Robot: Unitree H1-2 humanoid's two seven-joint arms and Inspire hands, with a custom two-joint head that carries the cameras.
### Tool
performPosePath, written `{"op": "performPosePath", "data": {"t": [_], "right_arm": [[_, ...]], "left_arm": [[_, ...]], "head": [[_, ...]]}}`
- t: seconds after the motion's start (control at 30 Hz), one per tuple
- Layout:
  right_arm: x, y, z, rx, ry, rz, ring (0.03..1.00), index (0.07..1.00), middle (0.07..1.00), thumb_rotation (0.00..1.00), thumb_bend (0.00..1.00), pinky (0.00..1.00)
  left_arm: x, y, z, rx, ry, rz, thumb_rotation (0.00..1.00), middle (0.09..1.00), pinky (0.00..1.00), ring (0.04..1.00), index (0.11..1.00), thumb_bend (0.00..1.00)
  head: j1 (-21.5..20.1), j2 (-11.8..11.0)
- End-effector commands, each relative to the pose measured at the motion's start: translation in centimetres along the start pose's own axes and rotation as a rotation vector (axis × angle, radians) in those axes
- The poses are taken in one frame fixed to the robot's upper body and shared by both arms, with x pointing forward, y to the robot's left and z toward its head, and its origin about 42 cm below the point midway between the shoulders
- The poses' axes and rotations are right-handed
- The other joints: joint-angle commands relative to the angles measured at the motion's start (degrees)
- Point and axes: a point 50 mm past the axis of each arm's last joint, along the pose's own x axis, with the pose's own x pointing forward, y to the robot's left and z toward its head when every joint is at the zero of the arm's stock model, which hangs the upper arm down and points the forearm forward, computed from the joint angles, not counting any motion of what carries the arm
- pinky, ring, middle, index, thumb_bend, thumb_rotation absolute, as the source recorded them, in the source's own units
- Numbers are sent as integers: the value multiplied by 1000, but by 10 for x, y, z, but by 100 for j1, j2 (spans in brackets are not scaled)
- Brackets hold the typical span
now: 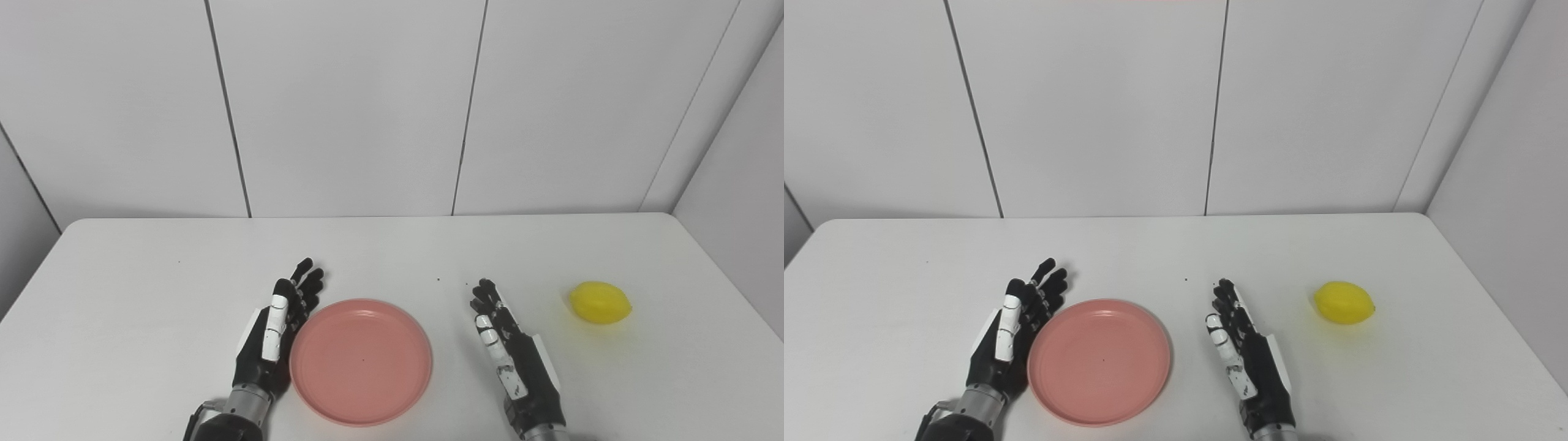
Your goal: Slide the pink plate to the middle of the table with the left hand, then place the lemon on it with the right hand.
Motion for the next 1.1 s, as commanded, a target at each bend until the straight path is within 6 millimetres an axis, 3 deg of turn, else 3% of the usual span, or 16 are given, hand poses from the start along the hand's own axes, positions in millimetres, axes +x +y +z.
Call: {"op": "performPosePath", "data": {"t": [0.0, 0.2, 0.63, 0.87, 1.07], "right_arm": [[10, -5, 19, 0, -95, -3, 918, 942, 925, 840, 561, 967], [13, -13, 22, 16, -82, -13, 910, 926, 919, 806, 615, 950], [16, -9, 26, 9, -81, -21, 910, 929, 919, 827, 617, 946], [19, -11, 28, 12, -101, -30, 907, 926, 915, 811, 615, 933], [24, -18, 36, -25, -132, -51, 923, 935, 922, 856, 627, 996]], "left_arm": [[2, -15, -3, -27, 2, -9, 1000, 939, 1000, 964, 936, 780], [5, -23, 7, -36, -6, -18, 1000, 941, 1000, 969, 936, 758], [-4, 0, 6, 7, 5, 24, 1000, 947, 1000, 961, 941, 805], [-24, 20, 16, 0, -48, 94, 1000, 931, 976, 936, 930, 772], [-44, 36, 21, 9, -45, 97, 1000, 963, 991, 953, 962, 754]], "head": [[6, -8], [106, 105], [15, 199], [-90, 212], [-165, 250]]}}
